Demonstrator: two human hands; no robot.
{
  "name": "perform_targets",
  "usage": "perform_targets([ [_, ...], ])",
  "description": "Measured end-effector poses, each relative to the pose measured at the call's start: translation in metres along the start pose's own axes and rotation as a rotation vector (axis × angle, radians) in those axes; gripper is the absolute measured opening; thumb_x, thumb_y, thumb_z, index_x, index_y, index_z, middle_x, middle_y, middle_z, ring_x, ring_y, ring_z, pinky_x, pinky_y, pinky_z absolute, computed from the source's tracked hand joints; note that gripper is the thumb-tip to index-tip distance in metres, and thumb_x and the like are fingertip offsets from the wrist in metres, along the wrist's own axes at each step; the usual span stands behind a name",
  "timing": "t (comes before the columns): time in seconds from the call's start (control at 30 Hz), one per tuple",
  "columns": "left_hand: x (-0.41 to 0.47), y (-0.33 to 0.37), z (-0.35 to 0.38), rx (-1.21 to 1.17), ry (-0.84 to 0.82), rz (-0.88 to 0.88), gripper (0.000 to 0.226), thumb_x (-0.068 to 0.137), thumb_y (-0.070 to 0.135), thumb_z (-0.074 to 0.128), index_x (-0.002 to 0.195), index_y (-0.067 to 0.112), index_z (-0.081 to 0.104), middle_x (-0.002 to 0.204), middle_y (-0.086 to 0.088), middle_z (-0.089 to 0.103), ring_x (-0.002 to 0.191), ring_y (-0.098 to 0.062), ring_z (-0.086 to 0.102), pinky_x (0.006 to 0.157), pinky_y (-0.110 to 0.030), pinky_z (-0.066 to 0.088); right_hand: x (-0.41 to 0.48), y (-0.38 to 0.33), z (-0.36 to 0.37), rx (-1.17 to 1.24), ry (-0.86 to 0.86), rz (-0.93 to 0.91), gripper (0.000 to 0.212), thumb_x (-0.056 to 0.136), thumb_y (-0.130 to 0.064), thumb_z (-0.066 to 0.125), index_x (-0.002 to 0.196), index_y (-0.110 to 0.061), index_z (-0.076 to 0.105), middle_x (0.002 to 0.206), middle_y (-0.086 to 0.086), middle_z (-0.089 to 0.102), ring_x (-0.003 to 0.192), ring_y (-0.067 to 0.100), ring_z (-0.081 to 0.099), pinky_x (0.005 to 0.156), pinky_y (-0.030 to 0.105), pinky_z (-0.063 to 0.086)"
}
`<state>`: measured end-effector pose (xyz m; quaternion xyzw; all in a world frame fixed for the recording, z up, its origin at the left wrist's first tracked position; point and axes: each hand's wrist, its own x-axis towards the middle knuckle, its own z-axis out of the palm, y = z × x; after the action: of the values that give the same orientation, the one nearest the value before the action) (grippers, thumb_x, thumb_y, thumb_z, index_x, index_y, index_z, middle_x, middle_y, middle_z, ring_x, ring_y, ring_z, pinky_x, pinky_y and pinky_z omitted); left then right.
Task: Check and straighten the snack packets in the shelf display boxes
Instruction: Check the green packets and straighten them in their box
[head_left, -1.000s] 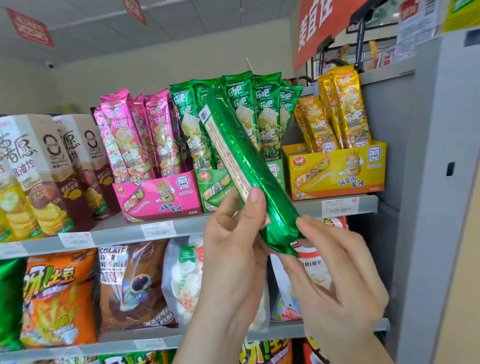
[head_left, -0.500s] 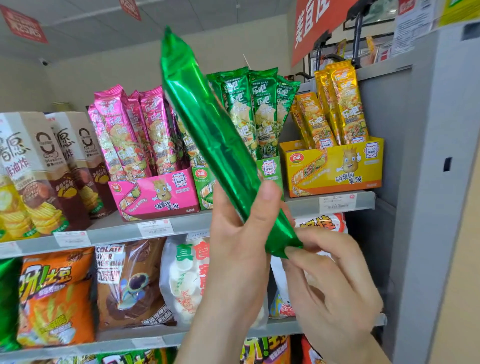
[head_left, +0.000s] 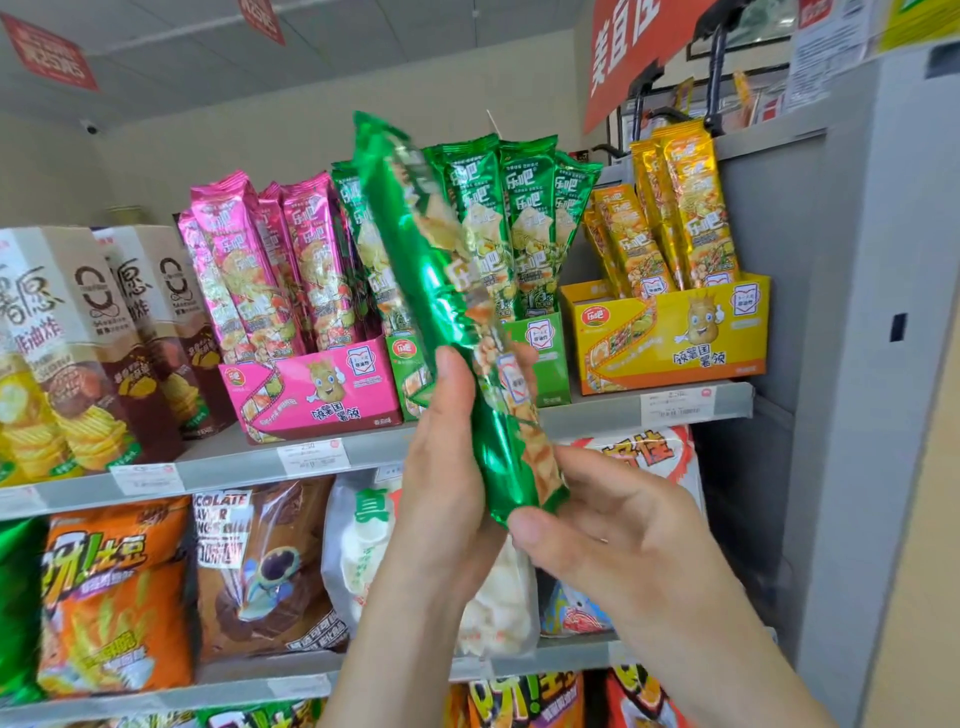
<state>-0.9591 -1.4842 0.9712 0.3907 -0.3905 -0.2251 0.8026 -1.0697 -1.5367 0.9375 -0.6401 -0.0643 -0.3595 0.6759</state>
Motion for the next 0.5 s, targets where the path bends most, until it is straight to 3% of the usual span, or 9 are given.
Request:
perform_targets([
  [0.1, 0.003, 0.002, -0.001, 0.201, 0.112, 0.097, 0.062, 0.067, 0.068, 0.061, 0.108, 0.023, 0.072, 0.11, -0.002, 0.07, 0.103, -0.017, 0.065, 0.091, -0.042, 0.052, -0.003, 0.006, 0.003, -0.174, 0.144, -0.089, 0.034, 0.07, -0.031, 0.078, 0.104, -0.032, 0.073, 0.093, -0.003, 0.075, 0.081, 0.016, 0.071, 0.069, 0.024, 0.057],
  [0.17, 0.007, 0.01, 0.0, 0.28, 0.109, 0.212, 0.068, 0.074, 0.061, 0.06, 0.122, 0.012, 0.06, 0.117, -0.011, 0.067, 0.109, -0.016, 0.063, 0.095, -0.04, 0.05, -0.004, 0.013, 0.002, -0.508, 0.308, -0.227, 0.034, 0.07, -0.037, 0.079, 0.103, -0.034, 0.072, 0.087, -0.006, 0.073, 0.075, 0.011, 0.066, 0.066, 0.021, 0.055],
  [0.23, 0.012, 0.019, -0.001, 0.339, 0.106, 0.3, 0.055, 0.079, 0.058, 0.057, 0.114, 0.016, 0.06, 0.096, -0.011, 0.065, 0.086, -0.004, 0.061, 0.079, -0.026, 0.049, -0.005, 0.019, -0.002, -0.831, 0.417, -0.38, 0.04, 0.07, -0.039, 0.079, 0.107, -0.025, 0.072, 0.084, -0.008, 0.067, 0.07, -0.001, 0.057, 0.063, 0.011, 0.048],
  [0.3, 0.018, 0.026, -0.003, 0.39, 0.153, 0.367, 0.019, 0.086, 0.054, 0.055, 0.091, 0.041, 0.067, 0.075, 0.016, 0.062, 0.071, 0.003, 0.053, 0.068, -0.02, 0.045, -0.005, 0.026, -0.004, -0.963, 0.441, -0.461, 0.045, 0.073, -0.037, 0.078, 0.11, -0.012, 0.07, 0.083, -0.003, 0.063, 0.069, -0.006, 0.046, 0.062, 0.008, 0.044],
  [0.4, 0.018, 0.027, -0.002, 0.438, 0.148, 0.408, 0.029, 0.097, 0.04, 0.051, 0.072, 0.044, 0.066, 0.064, 0.027, 0.057, 0.062, 0.009, 0.049, 0.061, -0.014, 0.044, -0.005, 0.032, -0.002, -1.025, 0.447, -0.532, 0.048, 0.08, -0.045, 0.071, 0.109, -0.006, 0.07, 0.08, 0.002, 0.063, 0.065, 0.001, 0.043, 0.058, 0.016, 0.046],
  [0.5, 0.012, 0.027, 0.004, 0.483, 0.16, 0.416, 0.037, 0.101, 0.03, 0.048, 0.07, 0.041, 0.066, 0.06, 0.04, 0.055, 0.063, 0.023, 0.051, 0.06, 0.004, 0.038, -0.004, 0.034, 0.0, -1.005, 0.44, -0.516, 0.052, 0.079, -0.049, 0.067, 0.11, -0.008, 0.07, 0.079, -0.002, 0.063, 0.066, -0.005, 0.04, 0.059, 0.012, 0.046],
])
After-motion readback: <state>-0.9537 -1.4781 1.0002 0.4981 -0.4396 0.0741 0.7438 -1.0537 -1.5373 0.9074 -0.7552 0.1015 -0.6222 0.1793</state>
